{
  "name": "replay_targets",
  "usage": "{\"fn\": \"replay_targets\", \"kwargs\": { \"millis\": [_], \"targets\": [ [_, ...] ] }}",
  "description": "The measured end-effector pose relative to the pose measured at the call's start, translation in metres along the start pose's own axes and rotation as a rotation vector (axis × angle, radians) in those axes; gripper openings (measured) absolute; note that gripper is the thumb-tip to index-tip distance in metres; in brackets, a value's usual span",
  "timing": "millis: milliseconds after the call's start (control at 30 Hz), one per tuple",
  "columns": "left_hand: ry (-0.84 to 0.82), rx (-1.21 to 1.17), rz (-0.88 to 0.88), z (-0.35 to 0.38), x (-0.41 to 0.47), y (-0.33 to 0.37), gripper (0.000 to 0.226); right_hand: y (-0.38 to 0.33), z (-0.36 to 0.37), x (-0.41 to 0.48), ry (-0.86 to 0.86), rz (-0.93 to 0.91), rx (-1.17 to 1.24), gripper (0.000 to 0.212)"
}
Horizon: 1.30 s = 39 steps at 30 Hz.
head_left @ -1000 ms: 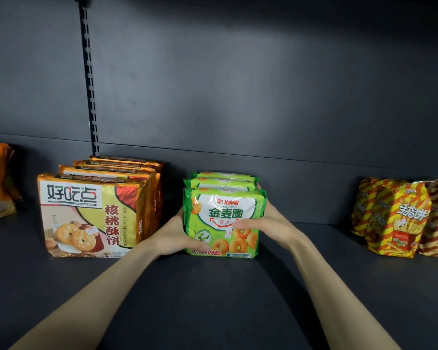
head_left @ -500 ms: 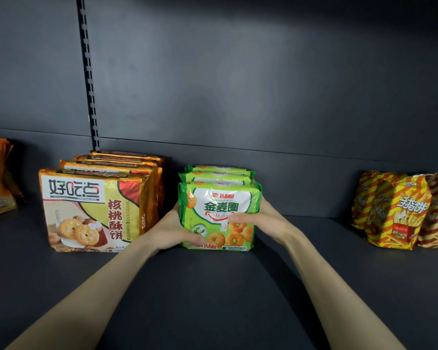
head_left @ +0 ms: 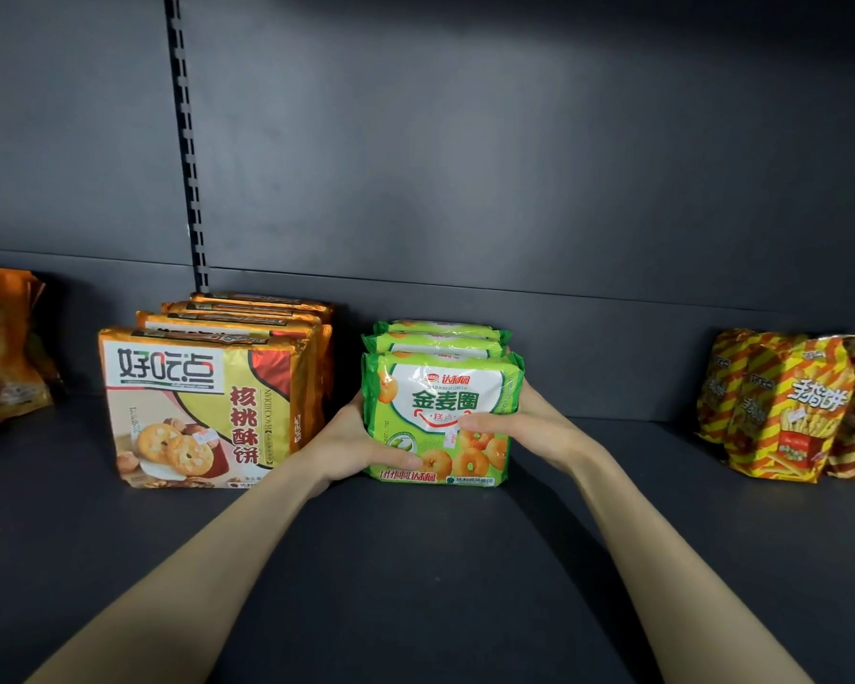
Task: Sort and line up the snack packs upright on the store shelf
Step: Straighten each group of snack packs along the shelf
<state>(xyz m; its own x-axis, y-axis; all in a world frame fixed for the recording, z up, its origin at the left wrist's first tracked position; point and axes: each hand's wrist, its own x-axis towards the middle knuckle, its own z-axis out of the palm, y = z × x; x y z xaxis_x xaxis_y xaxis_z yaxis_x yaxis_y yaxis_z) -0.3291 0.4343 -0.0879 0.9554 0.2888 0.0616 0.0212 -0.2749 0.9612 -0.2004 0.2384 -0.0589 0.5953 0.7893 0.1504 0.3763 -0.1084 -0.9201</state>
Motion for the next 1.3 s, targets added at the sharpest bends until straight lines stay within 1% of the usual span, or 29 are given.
{"fn": "replay_targets", "kwargs": {
  "millis": [233, 467, 767, 867, 1000, 1100, 1200, 1300],
  "targets": [
    [-0.026, -0.002, -0.017, 0.0, 0.002, 0.0, 0.077, -0.001, 0.001, 0.0, -0.018, 0.001, -0.005, 0.075],
    [-0.016, 0.007, -0.033, -0.001, 0.004, -0.002, 0.077, -0.001, 0.002, -0.001, -0.01, -0.013, -0.005, 0.072],
    [-0.021, 0.032, -0.019, 0.003, -0.001, 0.0, 0.079, -0.004, 0.0, -0.002, 0.018, -0.013, -0.034, 0.079],
    [-0.003, 0.063, -0.021, 0.003, -0.002, 0.002, 0.079, -0.006, -0.002, -0.003, 0.018, 0.008, -0.07, 0.086],
    [0.061, 0.179, -0.015, 0.004, -0.009, 0.001, 0.074, -0.01, -0.004, -0.008, 0.079, 0.054, -0.158, 0.092],
    [0.089, 0.271, -0.011, 0.008, -0.018, 0.001, 0.07, -0.015, -0.005, -0.014, 0.082, 0.104, -0.278, 0.086],
    [0.158, 0.484, -0.004, 0.01, -0.032, 0.006, 0.056, -0.023, -0.008, -0.025, 0.077, 0.139, -0.432, 0.076],
    [0.249, 0.727, 0.002, 0.01, -0.047, 0.011, 0.039, -0.029, -0.013, -0.038, 0.116, 0.132, -0.566, 0.085]
  ]
}}
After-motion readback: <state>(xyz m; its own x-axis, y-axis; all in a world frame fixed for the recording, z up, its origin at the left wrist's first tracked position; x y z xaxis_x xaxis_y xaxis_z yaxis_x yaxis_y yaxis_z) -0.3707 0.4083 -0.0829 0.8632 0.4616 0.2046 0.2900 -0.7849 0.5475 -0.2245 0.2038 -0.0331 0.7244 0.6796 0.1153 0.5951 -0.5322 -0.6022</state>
